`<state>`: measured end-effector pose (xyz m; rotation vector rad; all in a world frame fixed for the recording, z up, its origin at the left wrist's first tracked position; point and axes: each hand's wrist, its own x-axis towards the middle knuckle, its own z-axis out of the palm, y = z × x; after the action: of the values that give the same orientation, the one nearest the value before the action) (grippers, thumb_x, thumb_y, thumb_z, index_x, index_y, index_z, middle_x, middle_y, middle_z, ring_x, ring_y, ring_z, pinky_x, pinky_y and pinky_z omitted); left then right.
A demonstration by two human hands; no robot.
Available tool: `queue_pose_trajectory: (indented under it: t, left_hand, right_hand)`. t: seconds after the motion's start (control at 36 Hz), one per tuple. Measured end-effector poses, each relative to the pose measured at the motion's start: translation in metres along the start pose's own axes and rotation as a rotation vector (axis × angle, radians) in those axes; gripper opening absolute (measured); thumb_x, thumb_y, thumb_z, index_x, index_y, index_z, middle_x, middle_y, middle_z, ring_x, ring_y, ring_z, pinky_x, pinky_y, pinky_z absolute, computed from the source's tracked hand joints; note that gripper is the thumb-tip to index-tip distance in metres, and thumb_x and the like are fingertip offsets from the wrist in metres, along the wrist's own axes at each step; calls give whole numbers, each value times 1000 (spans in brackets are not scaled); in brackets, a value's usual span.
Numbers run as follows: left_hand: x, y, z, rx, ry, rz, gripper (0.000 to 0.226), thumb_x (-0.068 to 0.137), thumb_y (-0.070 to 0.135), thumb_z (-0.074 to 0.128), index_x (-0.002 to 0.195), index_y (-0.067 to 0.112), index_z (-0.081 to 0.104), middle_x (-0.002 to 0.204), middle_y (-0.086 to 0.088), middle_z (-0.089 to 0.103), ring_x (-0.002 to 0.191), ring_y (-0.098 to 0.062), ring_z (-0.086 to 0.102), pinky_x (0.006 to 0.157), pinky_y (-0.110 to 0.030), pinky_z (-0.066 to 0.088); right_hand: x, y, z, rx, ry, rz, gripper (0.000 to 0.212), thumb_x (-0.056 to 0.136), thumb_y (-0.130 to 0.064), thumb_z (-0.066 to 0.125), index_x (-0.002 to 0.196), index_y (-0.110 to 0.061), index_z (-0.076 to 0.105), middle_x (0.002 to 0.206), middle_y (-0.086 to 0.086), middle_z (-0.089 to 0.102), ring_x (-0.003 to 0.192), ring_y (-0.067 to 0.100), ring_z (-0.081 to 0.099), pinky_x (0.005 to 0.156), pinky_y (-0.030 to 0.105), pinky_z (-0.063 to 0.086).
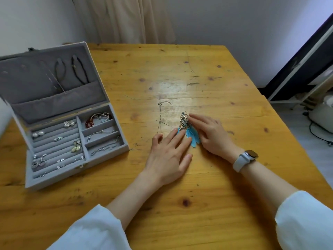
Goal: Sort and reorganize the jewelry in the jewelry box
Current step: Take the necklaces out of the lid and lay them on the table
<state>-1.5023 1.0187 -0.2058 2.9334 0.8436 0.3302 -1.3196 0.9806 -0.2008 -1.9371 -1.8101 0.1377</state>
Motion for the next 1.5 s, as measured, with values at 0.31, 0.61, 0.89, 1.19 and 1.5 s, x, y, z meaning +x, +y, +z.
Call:
queue_pose_trajectory:
  t: [0.31,0.61,0.89,1.19,1.5]
  left_hand:
    - [-9,-2,-11,-63,102,-36,38,84,36,40,112,22,60,131,-5,55,125,-22,47,99,-42,20]
    - [-33,-84,-80,15,319,-194,37,82,31,40,106,18,64,117,-3,60,114,-21,54,98,-42,30]
    - [-51,-206,-148,245,426,-511,51,78,18,65,126,10,53,131,-16,50,124,-33,43,98,-55,32]
    - [-49,-259,-163,370,361,-690,68,80,27,59,140,11,33,145,-10,35,136,-31,26,103,-57,22]
    - [-56,-276,-150,362,504,-607,74,67,21,68,133,10,38,135,-11,46,128,-32,37,93,-50,38]
  right_hand:
    - [-2,-22,-5,22,33,64,49,81,-8,38,128,-10,51,135,11,49,123,31,45,97,49,40]
    - [51,-115,8,188,203,-98,33,83,4,46,111,-6,61,96,8,67,96,26,58,81,40,50]
    - [139,-213,32,188,139,-71,28,94,-19,41,118,-13,54,102,8,64,95,27,57,73,35,47]
    - [213,-283,61,160,246,-28,22,93,-29,45,105,-14,54,94,6,69,87,26,64,68,33,47]
    - [223,-293,77,52,178,96,22,92,-26,41,99,-11,56,92,7,67,82,28,62,69,34,47]
